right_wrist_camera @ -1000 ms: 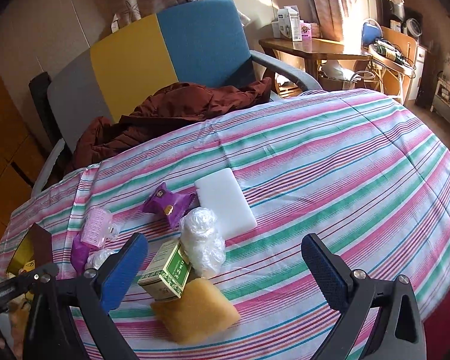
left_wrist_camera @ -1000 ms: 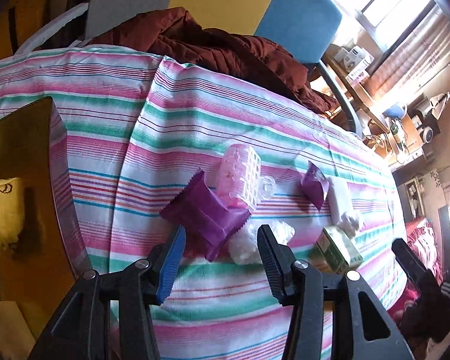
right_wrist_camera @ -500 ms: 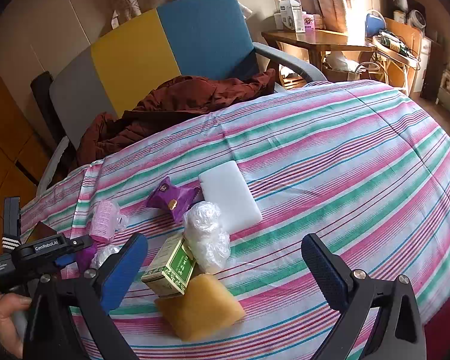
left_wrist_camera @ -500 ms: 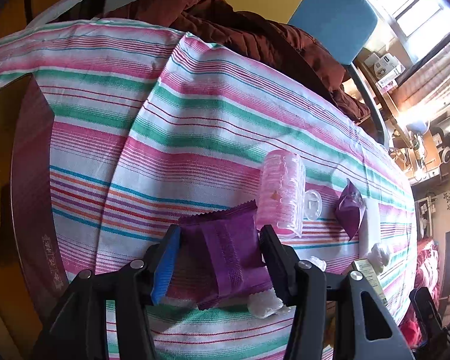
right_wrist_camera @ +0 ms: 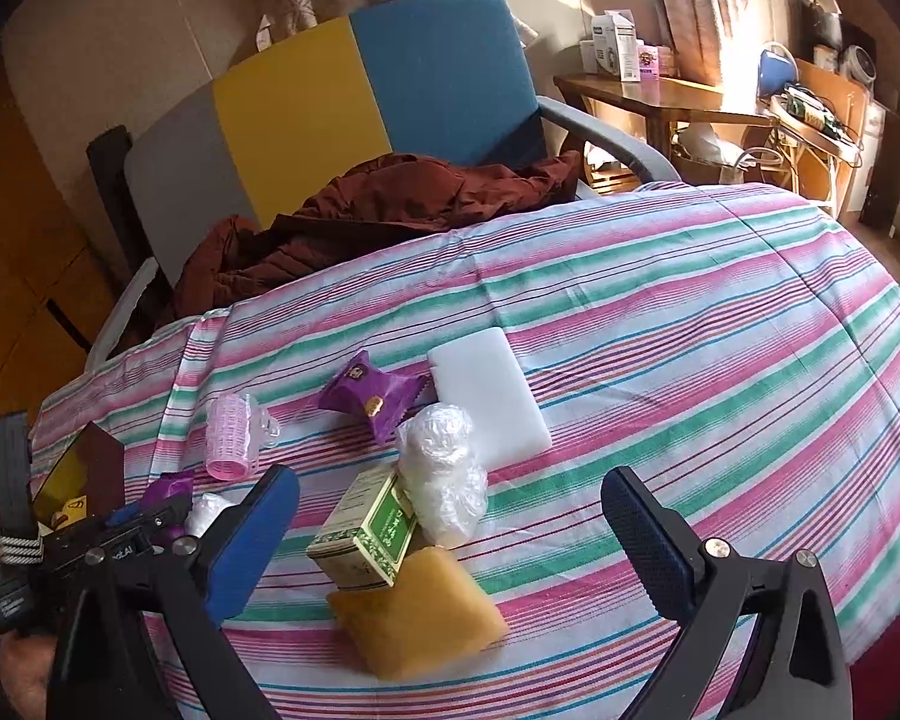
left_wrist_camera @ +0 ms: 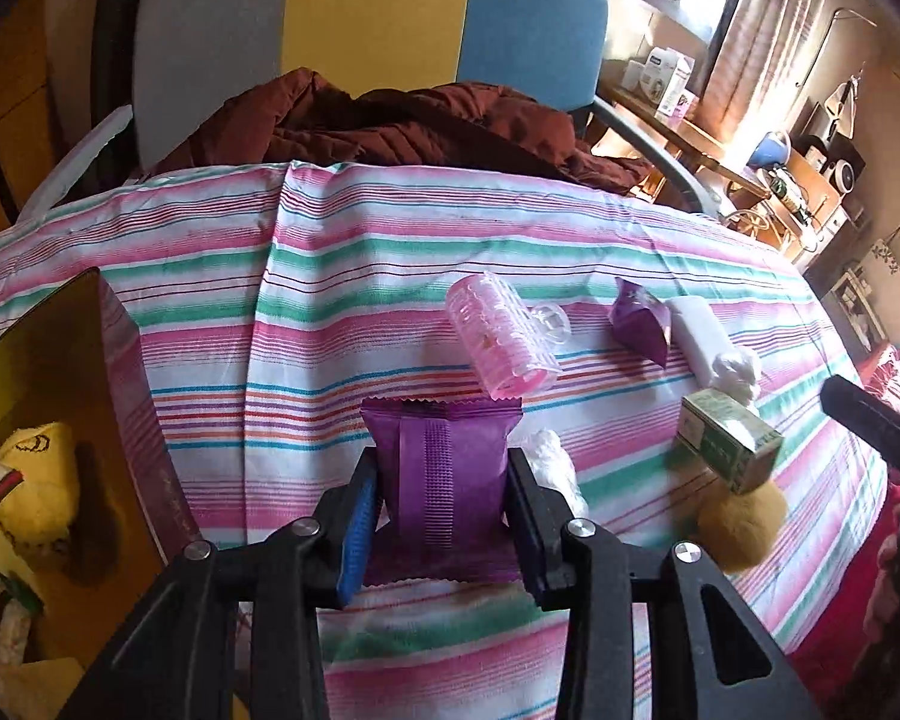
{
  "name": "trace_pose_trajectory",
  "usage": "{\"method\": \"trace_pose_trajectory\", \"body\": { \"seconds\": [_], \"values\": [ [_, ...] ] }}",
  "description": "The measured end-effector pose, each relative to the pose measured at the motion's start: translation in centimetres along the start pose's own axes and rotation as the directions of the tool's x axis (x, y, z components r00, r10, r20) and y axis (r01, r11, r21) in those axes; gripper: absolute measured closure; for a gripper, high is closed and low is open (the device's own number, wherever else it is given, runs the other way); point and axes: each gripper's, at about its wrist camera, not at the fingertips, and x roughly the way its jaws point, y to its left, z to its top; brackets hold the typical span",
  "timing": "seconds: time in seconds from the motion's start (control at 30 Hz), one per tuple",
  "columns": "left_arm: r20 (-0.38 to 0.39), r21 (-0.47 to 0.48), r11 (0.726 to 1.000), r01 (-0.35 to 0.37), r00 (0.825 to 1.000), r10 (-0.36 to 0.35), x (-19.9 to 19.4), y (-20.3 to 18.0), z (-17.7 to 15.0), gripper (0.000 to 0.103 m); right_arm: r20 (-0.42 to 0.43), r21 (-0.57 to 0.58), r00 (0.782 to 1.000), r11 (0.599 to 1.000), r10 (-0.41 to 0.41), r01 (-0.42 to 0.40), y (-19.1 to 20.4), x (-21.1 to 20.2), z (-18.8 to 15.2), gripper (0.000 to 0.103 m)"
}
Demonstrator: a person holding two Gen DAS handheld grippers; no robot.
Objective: Organize objects
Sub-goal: 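Grasp the purple packet with the left tool while the right tool grasps the pink hair roller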
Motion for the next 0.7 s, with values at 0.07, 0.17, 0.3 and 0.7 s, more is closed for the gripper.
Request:
{"method": "trace_pose_trajectory", "body": {
  "seconds": [0.07,0.17,0.3,0.7],
  "values": [
    [0.026,0.013,1.000,0.019,0.999,-0.019,-1.3,0.0,-0.3,0.064,-0.004,-0.041,1.000,0.999,0.017,-0.017,1.1,0.1,-0.1,0.005],
    [0.054,0.007,0.998,0.056,0.997,-0.056,-3.2,0.7,-1.2,0.064,-0.033,-0.110,0.998,0.992,0.059,-0.063,3.4,0.5,-0.1,0.005],
    [0.091,-0.004,0.996,0.089,0.992,-0.089,-5.1,1.2,-2.2,0.064,-0.072,-0.223,0.994,0.970,0.079,-0.093,8.2,2.1,0.4,0.005],
    [0.126,-0.098,0.987,0.129,0.985,-0.116,-8.5,5.5,-5.1,0.063,-0.272,-0.365,0.962,0.927,-0.017,-0.087,16.8,14.1,1.9,0.028]
  ]
}}
